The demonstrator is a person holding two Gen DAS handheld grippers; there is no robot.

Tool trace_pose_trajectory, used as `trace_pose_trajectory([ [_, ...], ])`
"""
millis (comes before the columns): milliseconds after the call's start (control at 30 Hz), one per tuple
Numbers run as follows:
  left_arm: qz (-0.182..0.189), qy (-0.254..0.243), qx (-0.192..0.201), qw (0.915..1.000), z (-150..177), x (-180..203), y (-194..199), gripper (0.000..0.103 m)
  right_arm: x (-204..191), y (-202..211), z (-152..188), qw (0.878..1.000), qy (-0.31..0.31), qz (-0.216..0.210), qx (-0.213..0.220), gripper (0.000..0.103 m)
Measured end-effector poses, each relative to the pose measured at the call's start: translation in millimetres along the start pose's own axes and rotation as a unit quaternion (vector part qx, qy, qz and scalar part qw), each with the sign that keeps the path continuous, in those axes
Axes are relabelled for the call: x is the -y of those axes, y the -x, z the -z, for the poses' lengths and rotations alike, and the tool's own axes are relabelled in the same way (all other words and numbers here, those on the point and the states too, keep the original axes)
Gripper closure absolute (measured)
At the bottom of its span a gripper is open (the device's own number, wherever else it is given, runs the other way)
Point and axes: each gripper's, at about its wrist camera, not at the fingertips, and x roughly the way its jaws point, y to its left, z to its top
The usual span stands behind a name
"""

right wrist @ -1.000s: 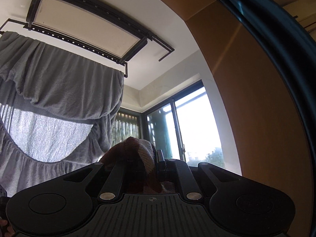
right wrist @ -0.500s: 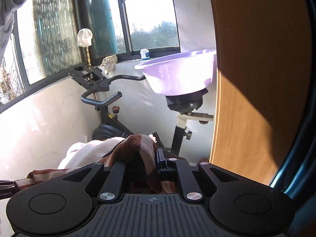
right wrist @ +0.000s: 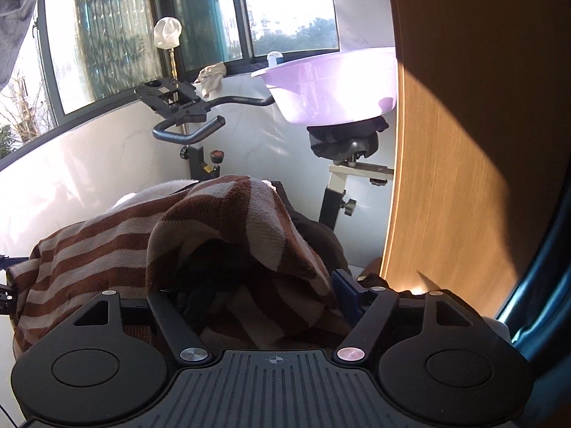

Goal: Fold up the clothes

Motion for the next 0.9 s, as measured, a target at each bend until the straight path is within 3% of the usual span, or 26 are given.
trace_pose_trajectory([
  [133, -0.008, 0.025, -0.006, 0.9996, -7.1, 1.3, -2.2, 0.025, -8.0, -4.9, 1.6, 1.000, 0.011, 0.011, 0.013, 0.040],
  [233, -0.015, 0.037, -0.013, 0.9991, -13.4, 6.6, 1.2, 0.027, -7.1, -9.2, -4.7, 0.999, -0.022, 0.014, 0.029, 0.073],
  [267, -0.016, 0.040, -0.013, 0.9990, -15.2, 8.0, 3.1, 0.027, -4.9, -11.6, -7.6, 0.999, -0.038, 0.014, 0.033, 0.090],
  [600, -0.002, 0.060, -0.026, 0.9978, -12.6, 2.6, 3.2, 0.028, -7.5, -14.2, -12.7, 0.998, -0.034, 0.020, 0.041, 0.094],
  [633, 0.005, 0.062, -0.018, 0.9979, -13.7, 1.9, 9.7, 0.044, -6.7, -12.5, -13.3, 0.998, -0.038, 0.019, 0.044, 0.094],
  [667, 0.014, 0.066, -0.008, 0.9977, -15.6, 0.7, 17.9, 0.084, -5.3, -8.9, -13.8, 0.998, -0.045, 0.016, 0.048, 0.094],
  [700, 0.024, 0.069, 0.001, 0.9973, -17.4, -0.5, 26.1, 0.094, -2.4, -2.6, -14.2, 0.997, -0.058, 0.012, 0.058, 0.095],
  [900, 0.080, 0.085, 0.071, 0.9907, -35.8, -6.2, 80.5, 0.094, 17.2, 44.7, -28.4, 0.987, -0.095, 0.013, 0.132, 0.095],
])
